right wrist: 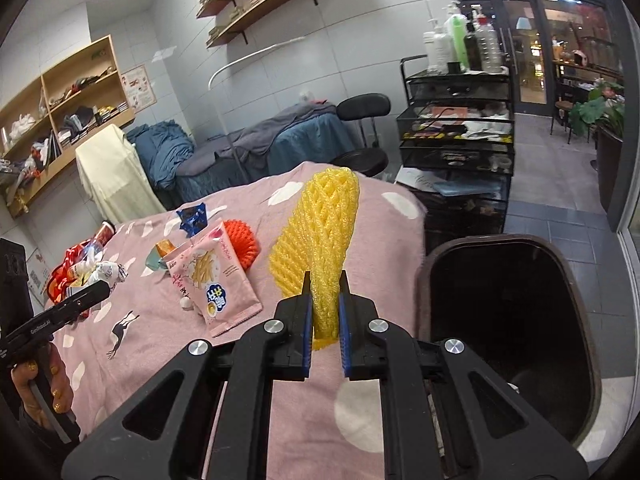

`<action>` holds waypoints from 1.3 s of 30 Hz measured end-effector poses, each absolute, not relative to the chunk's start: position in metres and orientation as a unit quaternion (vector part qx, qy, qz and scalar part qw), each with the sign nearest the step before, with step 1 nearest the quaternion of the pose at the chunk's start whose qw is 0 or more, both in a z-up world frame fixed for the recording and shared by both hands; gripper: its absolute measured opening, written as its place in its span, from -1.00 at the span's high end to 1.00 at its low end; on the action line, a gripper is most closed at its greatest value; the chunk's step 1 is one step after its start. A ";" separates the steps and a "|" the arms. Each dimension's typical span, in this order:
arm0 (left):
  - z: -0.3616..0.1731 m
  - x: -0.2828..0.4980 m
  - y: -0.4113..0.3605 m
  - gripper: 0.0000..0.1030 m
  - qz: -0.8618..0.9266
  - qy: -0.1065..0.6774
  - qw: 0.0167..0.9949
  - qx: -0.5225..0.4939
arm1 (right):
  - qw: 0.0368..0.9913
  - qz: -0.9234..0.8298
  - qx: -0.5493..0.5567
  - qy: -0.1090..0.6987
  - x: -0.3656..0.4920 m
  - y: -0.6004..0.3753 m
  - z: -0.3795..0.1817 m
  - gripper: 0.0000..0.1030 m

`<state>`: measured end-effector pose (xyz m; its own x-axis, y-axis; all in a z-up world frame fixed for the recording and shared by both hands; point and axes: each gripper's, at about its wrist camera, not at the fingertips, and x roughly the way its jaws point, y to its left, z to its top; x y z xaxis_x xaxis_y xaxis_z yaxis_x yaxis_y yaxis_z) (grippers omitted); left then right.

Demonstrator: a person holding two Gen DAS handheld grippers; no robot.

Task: Collect trash
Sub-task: 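Carry the white tissue and yellow net over the black bin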

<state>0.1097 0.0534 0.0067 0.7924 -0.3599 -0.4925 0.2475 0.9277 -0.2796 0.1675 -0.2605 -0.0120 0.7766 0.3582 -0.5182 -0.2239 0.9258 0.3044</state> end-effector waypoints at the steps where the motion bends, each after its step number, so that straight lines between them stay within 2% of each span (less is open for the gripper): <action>1: 0.007 0.108 0.050 0.42 -0.166 0.276 0.941 -0.100 | 0.937 0.149 0.116 0.295 0.164 -0.266 -0.012 0.77; 20: 0.005 0.116 -0.048 0.42 -0.271 0.280 0.918 -0.074 | 0.939 0.036 0.162 0.301 0.132 -0.351 -0.043 0.77; 35: -0.004 0.126 -0.104 0.42 -0.317 0.304 0.898 -0.039 | 0.915 -0.025 0.180 0.361 0.152 -0.381 -0.098 0.77; 36: -0.005 0.126 -0.107 0.42 -0.320 0.305 0.896 -0.036 | 0.912 -0.029 0.180 0.366 0.153 -0.382 -0.102 0.74; 38: -0.005 0.127 -0.113 0.42 -0.327 0.308 0.893 -0.032 | 0.908 -0.029 0.183 0.375 0.154 -0.382 -0.109 0.57; 39: -0.006 0.128 -0.115 0.42 -0.329 0.310 0.891 -0.031 | 0.907 -0.031 0.184 0.377 0.154 -0.381 -0.111 0.18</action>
<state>0.1279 -0.1154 -0.0062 0.5913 -0.6064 -0.5317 0.5683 0.7811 -0.2588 0.1540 -0.3806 -0.1109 0.7136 0.0829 -0.6956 0.1950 0.9302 0.3110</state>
